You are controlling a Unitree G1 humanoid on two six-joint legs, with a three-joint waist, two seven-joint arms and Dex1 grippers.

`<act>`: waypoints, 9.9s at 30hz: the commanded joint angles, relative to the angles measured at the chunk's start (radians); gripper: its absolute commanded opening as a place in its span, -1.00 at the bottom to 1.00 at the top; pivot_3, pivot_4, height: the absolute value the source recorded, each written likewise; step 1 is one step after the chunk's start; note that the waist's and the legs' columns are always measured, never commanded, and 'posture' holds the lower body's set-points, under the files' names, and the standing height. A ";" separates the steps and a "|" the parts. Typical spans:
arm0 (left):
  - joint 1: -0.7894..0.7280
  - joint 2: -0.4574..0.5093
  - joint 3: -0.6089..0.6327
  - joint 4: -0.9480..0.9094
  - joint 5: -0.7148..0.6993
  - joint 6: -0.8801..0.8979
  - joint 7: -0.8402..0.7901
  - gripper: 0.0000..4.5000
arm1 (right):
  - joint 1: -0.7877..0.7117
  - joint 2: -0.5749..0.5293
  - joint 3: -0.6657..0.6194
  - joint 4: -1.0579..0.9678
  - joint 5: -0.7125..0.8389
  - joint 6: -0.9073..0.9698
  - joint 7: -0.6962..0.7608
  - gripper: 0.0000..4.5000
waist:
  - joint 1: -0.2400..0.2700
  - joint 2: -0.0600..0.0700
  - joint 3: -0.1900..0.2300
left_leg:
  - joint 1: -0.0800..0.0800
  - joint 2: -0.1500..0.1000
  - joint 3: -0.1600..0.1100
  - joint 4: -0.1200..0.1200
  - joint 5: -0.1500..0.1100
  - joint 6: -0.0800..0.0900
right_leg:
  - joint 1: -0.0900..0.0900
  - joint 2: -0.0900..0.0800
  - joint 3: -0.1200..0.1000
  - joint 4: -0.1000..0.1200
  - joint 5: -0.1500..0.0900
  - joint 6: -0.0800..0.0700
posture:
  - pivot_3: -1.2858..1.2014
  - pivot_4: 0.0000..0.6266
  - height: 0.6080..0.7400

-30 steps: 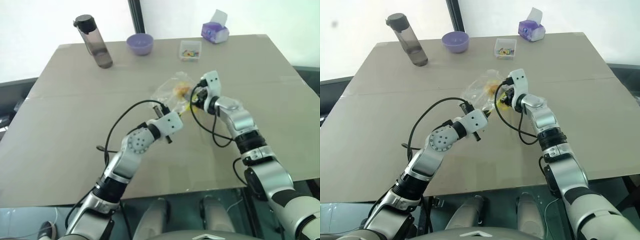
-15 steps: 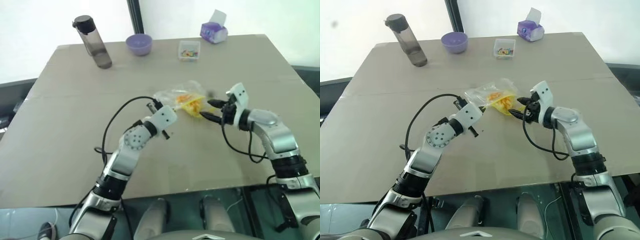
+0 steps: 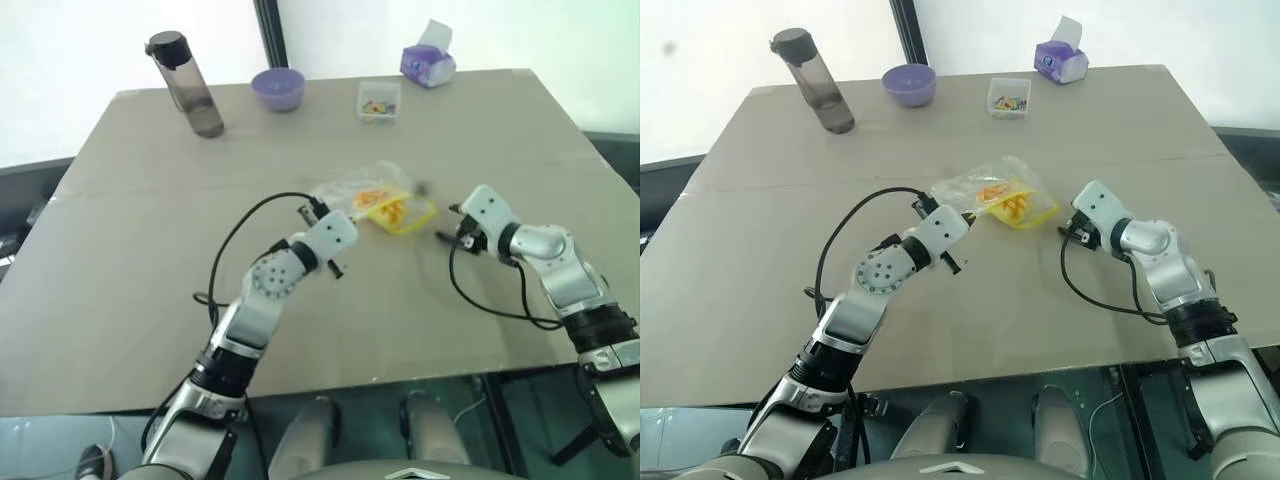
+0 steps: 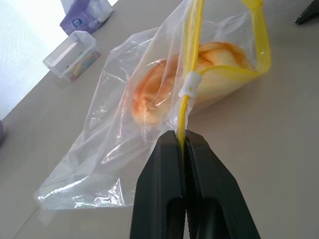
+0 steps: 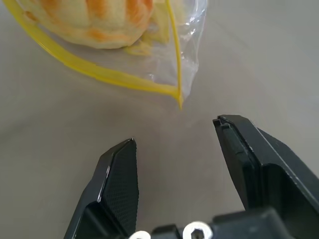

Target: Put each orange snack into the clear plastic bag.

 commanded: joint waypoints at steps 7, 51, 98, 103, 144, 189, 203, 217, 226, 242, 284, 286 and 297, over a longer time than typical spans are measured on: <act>-0.007 0.001 -0.013 -0.005 0.004 -0.025 0.008 -1.00 | -0.074 0.042 0.016 0.112 -0.062 -0.137 -0.045 -0.96 | 0.004 0.000 0.000 | -0.001 0.000 -0.001 0.000 0.000 0.000 | 0.000 0.000 0.000 -0.001 0.000 0.000 | 0.03 -0.52 1.00; -0.335 0.246 0.026 -0.052 -0.222 0.244 -0.424 -1.00 | -0.231 -0.139 -0.053 -0.239 0.162 0.237 0.434 -0.96 | -0.001 0.000 0.001 | -0.003 0.000 -0.001 0.000 0.000 0.000 | -0.001 0.000 -0.002 -0.002 0.000 0.000 | 0.03 -0.52 1.00; -0.201 0.218 0.053 -0.080 -0.101 -0.165 -0.237 -1.00 | -0.276 0.068 0.065 -0.461 0.174 0.219 0.357 -0.02 | 0.001 0.000 0.002 | -0.003 0.000 -0.002 0.000 0.000 0.000 | -0.002 0.000 -0.002 -0.001 0.000 0.000 | 0.03 -0.52 1.00; -0.198 0.226 0.047 -0.082 -0.063 -0.205 -0.235 -1.00 | -0.283 0.078 0.065 -0.426 0.156 0.198 0.350 -0.02 | 0.000 0.000 0.002 | -0.003 0.000 -0.002 0.000 0.000 0.000 | -0.002 0.000 -0.002 -0.001 0.000 0.000 | 0.03 -0.52 1.00; -0.206 0.230 0.055 -0.040 -0.035 -0.255 -0.234 -1.00 | -0.249 0.075 0.041 -0.448 0.159 0.192 0.336 0.09 | 0.000 0.000 0.002 | -0.003 0.000 -0.002 0.000 0.000 0.000 | -0.002 0.000 -0.002 -0.001 0.000 0.000 | 0.03 -0.52 1.00; -0.200 0.221 0.050 -0.051 -0.011 -0.260 -0.230 -1.00 | -0.254 0.059 0.063 -0.438 0.155 0.189 0.364 -0.76 | 0.000 0.000 0.002 | -0.003 0.000 -0.002 0.000 0.000 0.000 | -0.002 0.000 -0.002 -0.001 0.000 0.000 | 0.03 -0.52 1.00; -0.200 0.217 0.046 -0.048 -0.009 -0.266 -0.229 -1.00 | -0.251 0.052 0.060 -0.435 0.140 0.188 0.363 -0.76 | 0.000 0.000 0.002 | -0.003 0.000 -0.002 0.000 0.000 0.000 | -0.002 0.000 -0.002 -0.001 0.000 0.000 | 0.03 -0.52 1.00; -0.194 0.225 0.052 -0.034 -0.004 -0.273 -0.224 -1.00 | -0.252 0.046 0.043 -0.433 0.138 0.181 0.360 -1.00 | 0.000 0.000 0.002 | -0.003 0.000 -0.002 0.000 0.000 0.000 | -0.002 0.000 -0.002 -0.001 0.000 0.000 | 0.03 -0.52 1.00; -0.179 0.295 0.106 0.022 0.006 -0.307 -0.210 -1.00 | -0.211 -0.068 -0.015 -0.402 0.135 0.167 0.358 -1.00 | 0.001 0.000 0.002 | -0.003 0.000 -0.002 0.000 0.000 0.000 | -0.002 0.000 -0.002 -0.001 0.000 0.000 | 0.03 -0.52 1.00; -0.200 0.344 0.116 0.099 -0.019 -0.353 -0.182 -1.00 | -0.123 -0.251 -0.109 -0.372 0.144 0.177 0.307 -1.00 | 0.001 0.000 0.002 | -0.003 0.000 -0.001 0.000 0.000 0.000 | -0.002 0.000 -0.002 -0.001 0.000 0.000 | 0.03 -0.52 1.00; 0.358 0.263 0.239 -0.303 -0.350 0.095 -0.211 0.07 | 0.363 -0.154 -0.261 -0.566 0.409 0.331 0.250 0.11 | 0.003 0.004 0.005 | 0.025 0.006 0.007 -0.003 -0.003 0.006 | 0.022 0.002 0.003 -0.002 0.001 0.000 | 0.03 -0.52 1.00; 0.378 0.257 0.287 -0.327 -0.410 0.124 -0.218 0.07 | 0.383 -0.152 -0.320 -0.580 0.486 0.386 0.261 0.11 | 0.004 0.004 0.005 | 0.024 0.008 0.006 -0.004 -0.004 0.007 | 0.021 0.002 0.002 -0.004 0.001 0.000 | 0.03 -0.52 1.00; 0.556 0.260 0.516 -0.467 -0.680 0.292 -0.228 0.07 | 0.572 -0.229 -0.552 -0.549 0.661 0.448 0.359 0.11 | 0.023 0.004 0.005 | 0.017 0.008 0.005 -0.003 -0.006 0.009 | 0.017 0.001 -0.001 -0.008 0.001 0.000 | 0.03 -0.52 1.00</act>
